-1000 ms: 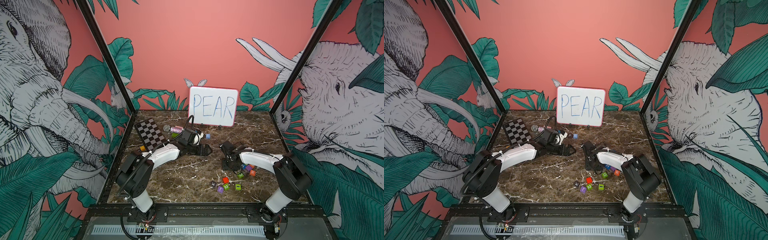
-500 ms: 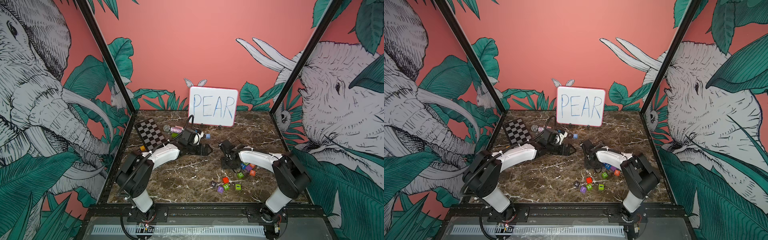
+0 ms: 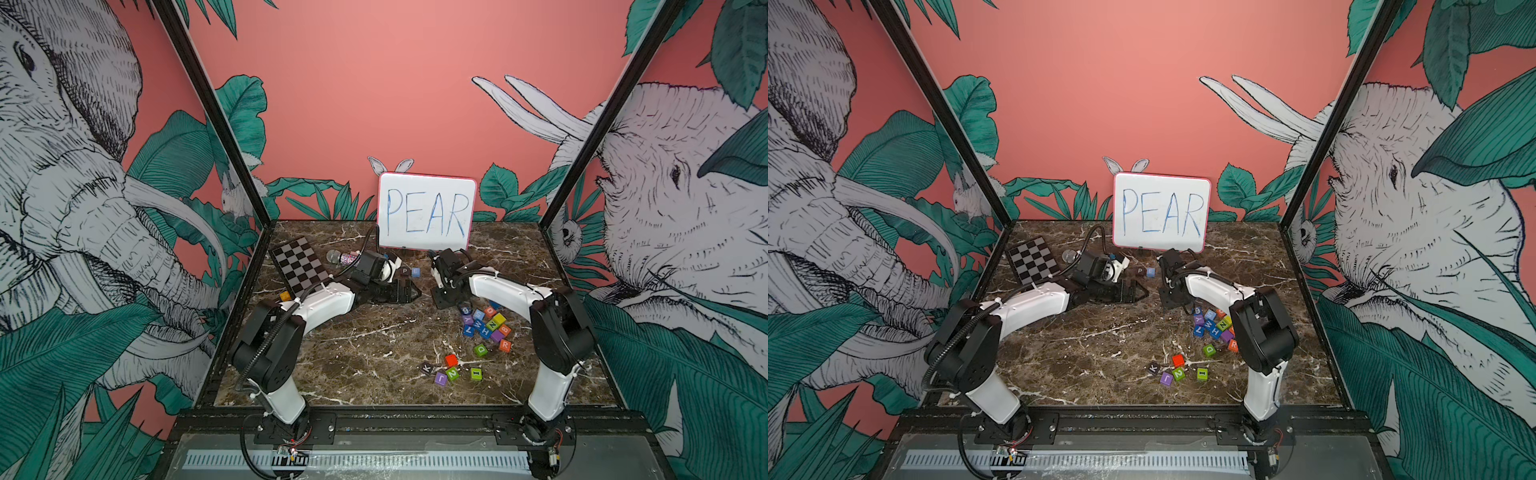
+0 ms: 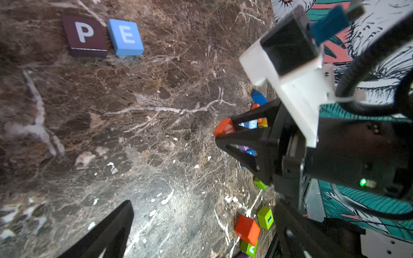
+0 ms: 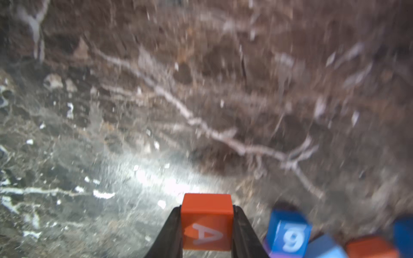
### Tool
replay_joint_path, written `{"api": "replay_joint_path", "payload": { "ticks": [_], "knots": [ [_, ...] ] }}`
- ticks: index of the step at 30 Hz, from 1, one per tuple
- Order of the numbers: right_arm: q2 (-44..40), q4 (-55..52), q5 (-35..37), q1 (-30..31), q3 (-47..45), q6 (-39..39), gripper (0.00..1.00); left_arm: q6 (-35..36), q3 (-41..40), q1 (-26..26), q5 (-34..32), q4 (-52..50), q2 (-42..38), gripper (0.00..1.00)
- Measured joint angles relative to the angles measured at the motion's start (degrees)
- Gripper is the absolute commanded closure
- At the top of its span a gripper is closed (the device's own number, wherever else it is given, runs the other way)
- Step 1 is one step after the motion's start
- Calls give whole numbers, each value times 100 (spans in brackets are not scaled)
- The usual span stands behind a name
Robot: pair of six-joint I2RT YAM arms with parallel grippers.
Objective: Spell the uppercase word “pear” with letter blocks
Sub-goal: Pick up the letter block from the center of the board, then place the letter block at the center of the board.
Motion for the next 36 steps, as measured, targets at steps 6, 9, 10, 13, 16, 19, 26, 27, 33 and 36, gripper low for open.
{"api": "replay_joint_path", "payload": {
  "ticks": [6, 9, 10, 13, 16, 19, 26, 27, 33, 36],
  "knots": [
    [667, -7, -181, -323, 1123, -1228, 78, 28, 199, 133, 127, 11, 219, 1],
    [1211, -225, -306, -470, 2039, -1790, 78, 26, 258, 197, 221, 94, 376, 1],
    [1399, -315, -365, -516, 2334, -1963, 81, 22, 282, 227, 254, 114, 433, 1],
    [1821, -586, -629, -673, 2983, -2430, 83, 20, 433, 293, 293, 151, 608, 1],
    [1985, -671, -846, -815, 3189, -2874, 84, 22, 675, 356, 321, 175, 800, 1],
    [1982, -658, -1045, -920, 3165, -3390, 85, 26, 925, 407, 354, 166, 962, 1],
    [2026, -710, -1311, -918, 3189, -4481, 90, 87, 1412, 496, 540, 55, 1322, 1],
    [2070, -765, -1316, -916, 3281, -4592, 90, 103, 1460, 507, 555, 33, 1355, 1],
    [2505, -1021, -1331, -920, 3807, -5115, 91, 160, 1674, 584, 621, -85, 1513, 1],
    [2647, -1163, -1335, -920, 3856, -5309, 90, 164, 1687, 621, 643, -109, 1539, 1]
  ]
}}
